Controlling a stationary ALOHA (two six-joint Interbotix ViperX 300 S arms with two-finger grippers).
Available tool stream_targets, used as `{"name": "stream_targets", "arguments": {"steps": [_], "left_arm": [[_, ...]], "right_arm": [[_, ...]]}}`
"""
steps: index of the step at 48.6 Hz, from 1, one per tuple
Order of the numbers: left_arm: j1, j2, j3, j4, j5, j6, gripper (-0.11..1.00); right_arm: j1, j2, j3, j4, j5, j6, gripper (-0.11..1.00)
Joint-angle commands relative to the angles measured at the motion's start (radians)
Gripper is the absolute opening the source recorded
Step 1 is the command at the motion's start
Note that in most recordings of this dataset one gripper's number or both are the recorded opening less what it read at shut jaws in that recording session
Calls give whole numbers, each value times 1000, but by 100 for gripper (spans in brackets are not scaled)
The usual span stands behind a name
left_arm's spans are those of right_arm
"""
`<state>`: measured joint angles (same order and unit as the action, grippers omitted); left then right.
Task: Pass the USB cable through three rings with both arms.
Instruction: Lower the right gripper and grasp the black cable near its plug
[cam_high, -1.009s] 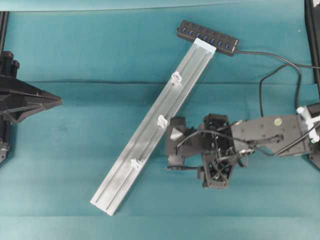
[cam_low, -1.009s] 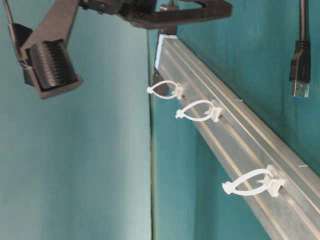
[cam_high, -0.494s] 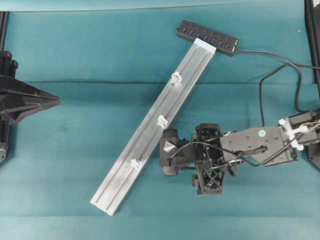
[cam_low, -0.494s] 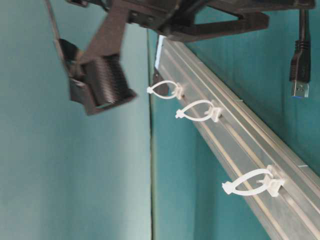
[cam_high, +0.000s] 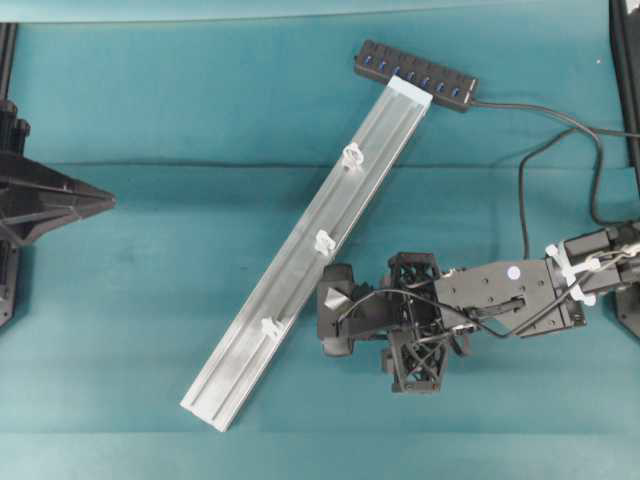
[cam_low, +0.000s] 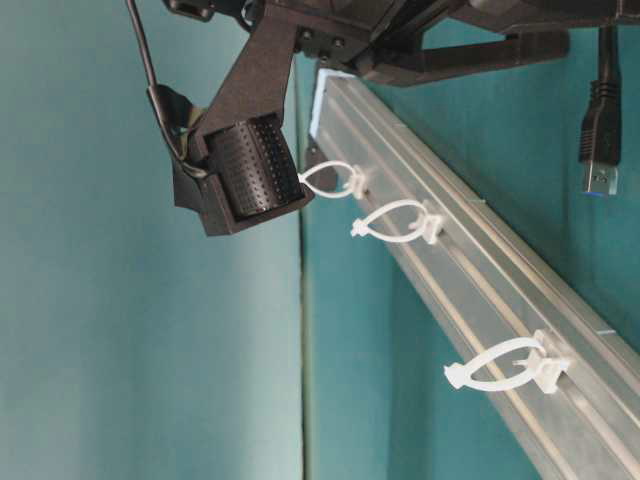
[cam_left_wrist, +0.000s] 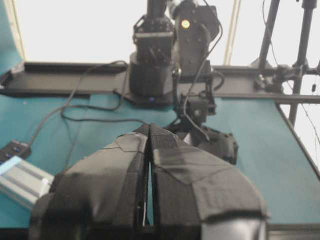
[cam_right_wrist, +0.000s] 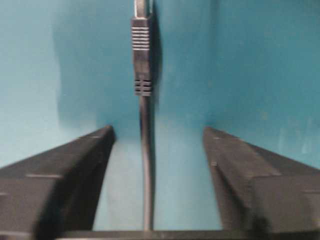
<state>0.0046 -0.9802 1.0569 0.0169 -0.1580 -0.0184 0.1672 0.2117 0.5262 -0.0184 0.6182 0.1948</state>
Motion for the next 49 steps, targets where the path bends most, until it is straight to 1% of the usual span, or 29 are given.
{"name": "stream_targets", "arguments": {"steps": [1, 4, 7, 17, 22, 28, 42, 44, 49], "left_arm": [[12, 3, -9, 3, -3, 2, -1], [15, 3, -11, 3, -5, 2, -1], [15, 2, -11, 3, -5, 2, -1], [17, 0, -12, 3, -3, 2, -1], [15, 2, -11, 3, -5, -2, -1], [15, 2, -11, 3, -3, -2, -1], [15, 3, -11, 3, -3, -2, -1], [17, 2, -11, 3, -5, -2, -1], [15, 0, -11, 3, -5, -3, -1]], "right_arm": [[-5, 44, 17, -3, 0, -3, 60], [-5, 44, 15, -3, 2, -5, 49], [-6, 44, 15, -3, 3, -3, 41], [-11, 44, 14, -2, 17, -9, 32], [-12, 44, 14, -2, 14, -11, 25], [-11, 41, 9, -2, 26, -11, 10], [-12, 9, -3, -5, 72, -14, 9], [-12, -5, -9, -8, 98, -25, 9], [-28, -64, -32, -11, 193, -103, 9]]}}
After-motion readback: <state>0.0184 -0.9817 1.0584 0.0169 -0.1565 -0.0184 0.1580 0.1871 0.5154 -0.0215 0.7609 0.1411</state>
